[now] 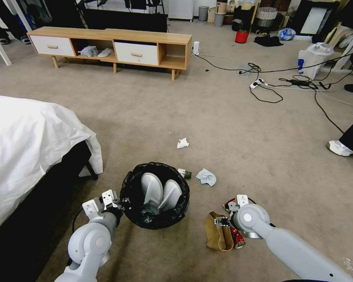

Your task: Pick up the trash bin, then pick up the garbage from the floor and place it into the trash bin.

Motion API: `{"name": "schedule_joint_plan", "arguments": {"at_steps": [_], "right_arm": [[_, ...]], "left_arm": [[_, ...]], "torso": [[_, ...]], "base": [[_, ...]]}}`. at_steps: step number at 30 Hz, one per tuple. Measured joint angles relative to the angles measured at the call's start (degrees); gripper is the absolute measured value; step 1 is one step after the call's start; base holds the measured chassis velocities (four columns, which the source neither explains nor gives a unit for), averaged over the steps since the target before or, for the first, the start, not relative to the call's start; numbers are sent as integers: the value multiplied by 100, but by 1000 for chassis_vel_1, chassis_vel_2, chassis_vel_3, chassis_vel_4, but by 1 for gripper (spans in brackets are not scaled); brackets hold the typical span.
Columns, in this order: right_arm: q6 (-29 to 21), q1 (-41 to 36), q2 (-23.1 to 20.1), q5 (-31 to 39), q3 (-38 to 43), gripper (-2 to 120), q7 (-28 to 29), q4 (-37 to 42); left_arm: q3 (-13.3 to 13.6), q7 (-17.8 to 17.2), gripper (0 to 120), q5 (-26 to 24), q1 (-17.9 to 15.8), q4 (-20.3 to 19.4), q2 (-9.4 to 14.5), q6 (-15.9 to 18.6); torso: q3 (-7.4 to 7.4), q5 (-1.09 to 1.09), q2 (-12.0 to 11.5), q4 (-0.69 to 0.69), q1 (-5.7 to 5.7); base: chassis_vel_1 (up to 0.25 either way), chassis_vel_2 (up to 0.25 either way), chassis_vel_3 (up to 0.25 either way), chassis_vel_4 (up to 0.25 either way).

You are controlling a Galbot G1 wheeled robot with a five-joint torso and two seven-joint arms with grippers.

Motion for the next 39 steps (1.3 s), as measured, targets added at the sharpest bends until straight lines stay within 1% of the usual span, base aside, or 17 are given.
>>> {"name": "schedule_joint_plan", "arguments": {"at_steps": [13, 25, 31, 39], "right_arm": [[0, 50, 46, 13, -82, 100, 2, 35], [0, 410, 359, 3, -366, 100, -20, -277], [0, 527, 556, -192, -421, 100, -192, -689], [0, 443, 558, -407, -350, 100, -413, -869]], "left_arm": [[-20, 8, 2, 25, -4, -7, -38, -4], [-116, 31, 2, 32, 61, -6, -25, -30], [-120, 35, 2, 32, 62, 2, -58, -33], [-90, 35, 2, 58, 22, 43, -113, -33]], "torso": [[0, 0, 0, 0, 0], [0, 0, 0, 0, 0], [0, 1, 0, 0, 0], [0, 1, 0, 0, 0]], "base": [[0, 0, 0, 0], [0, 0, 0, 0], [0, 0, 0, 0], [0, 0, 0, 0]]}}
